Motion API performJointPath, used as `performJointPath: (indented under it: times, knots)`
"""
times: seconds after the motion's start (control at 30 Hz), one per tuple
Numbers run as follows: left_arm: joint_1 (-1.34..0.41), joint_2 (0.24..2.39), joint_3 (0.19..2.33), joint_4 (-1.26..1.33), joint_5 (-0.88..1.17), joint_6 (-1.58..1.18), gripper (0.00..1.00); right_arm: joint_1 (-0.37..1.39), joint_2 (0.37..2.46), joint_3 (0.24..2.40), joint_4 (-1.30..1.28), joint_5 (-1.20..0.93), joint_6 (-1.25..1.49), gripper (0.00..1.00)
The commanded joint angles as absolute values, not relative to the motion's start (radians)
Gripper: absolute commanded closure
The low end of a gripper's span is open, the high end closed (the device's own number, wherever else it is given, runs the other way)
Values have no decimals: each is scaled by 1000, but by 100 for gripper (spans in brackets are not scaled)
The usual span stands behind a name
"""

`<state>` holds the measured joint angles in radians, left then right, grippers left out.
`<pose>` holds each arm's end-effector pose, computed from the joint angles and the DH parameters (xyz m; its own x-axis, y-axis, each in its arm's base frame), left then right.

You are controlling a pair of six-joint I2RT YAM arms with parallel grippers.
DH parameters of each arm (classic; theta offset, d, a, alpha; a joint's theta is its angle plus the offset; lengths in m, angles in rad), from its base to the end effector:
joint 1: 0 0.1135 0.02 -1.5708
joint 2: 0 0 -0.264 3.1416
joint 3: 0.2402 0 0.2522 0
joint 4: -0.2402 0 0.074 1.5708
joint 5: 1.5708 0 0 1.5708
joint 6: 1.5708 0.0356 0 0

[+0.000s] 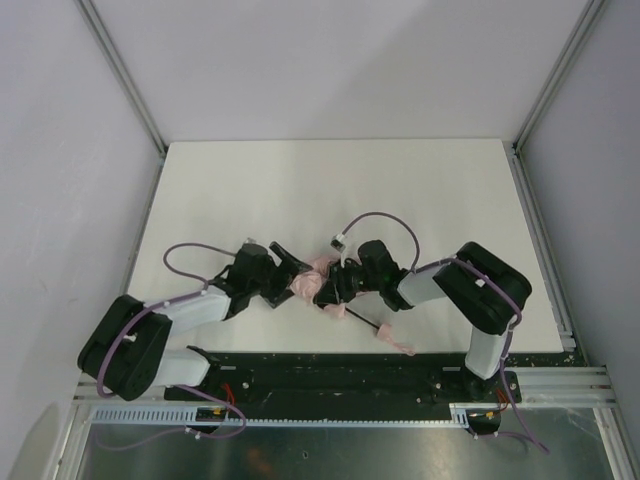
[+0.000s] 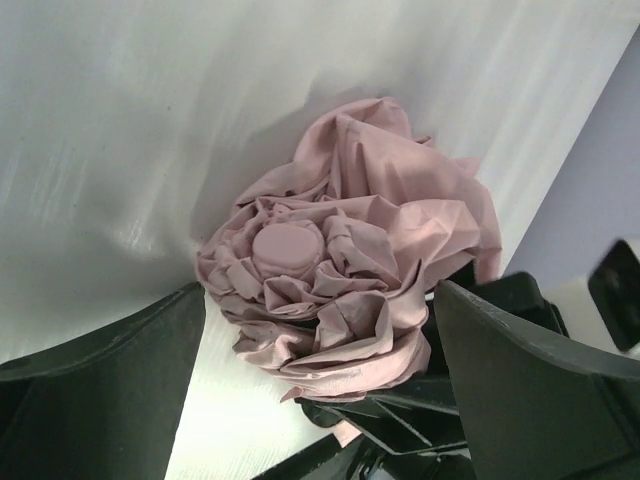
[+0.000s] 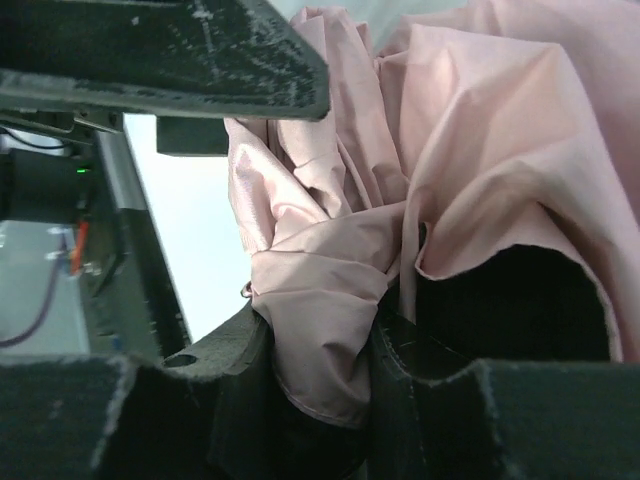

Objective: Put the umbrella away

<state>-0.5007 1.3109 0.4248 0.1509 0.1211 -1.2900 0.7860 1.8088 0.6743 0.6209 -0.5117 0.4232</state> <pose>0.2038 -0.1164 0.1435 -0.6965 -0.7062 -0.1277 -0.4115 0.5388 -0.7351 0.2220 0.2470 0.1218 -0.6937 -0.1878 -0.6953 -0.6947 0.4294 0.5770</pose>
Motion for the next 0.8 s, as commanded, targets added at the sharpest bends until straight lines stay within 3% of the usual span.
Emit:
performJointPath:
  times: [0.0, 0.33, 0.4, 0.57, 0.77]
  knots:
    - [-496, 1295, 395, 168, 159, -1309, 0, 759, 1927, 618, 642, -714, 702, 100]
    - [-612, 1451, 380, 158, 152, -1469, 1, 706, 2103, 607, 1093, -851, 1081, 100]
    - [-617, 1512, 393, 159, 130, -1446, 5, 703, 2126, 603, 1169, -872, 1132, 100]
    - [-608, 1641, 393, 201, 73, -1387, 42, 694, 2150, 588, 1246, -910, 1165, 100]
    - [-604, 1680, 359, 262, 49, -1337, 76, 679, 2152, 574, 1292, -947, 1181, 100]
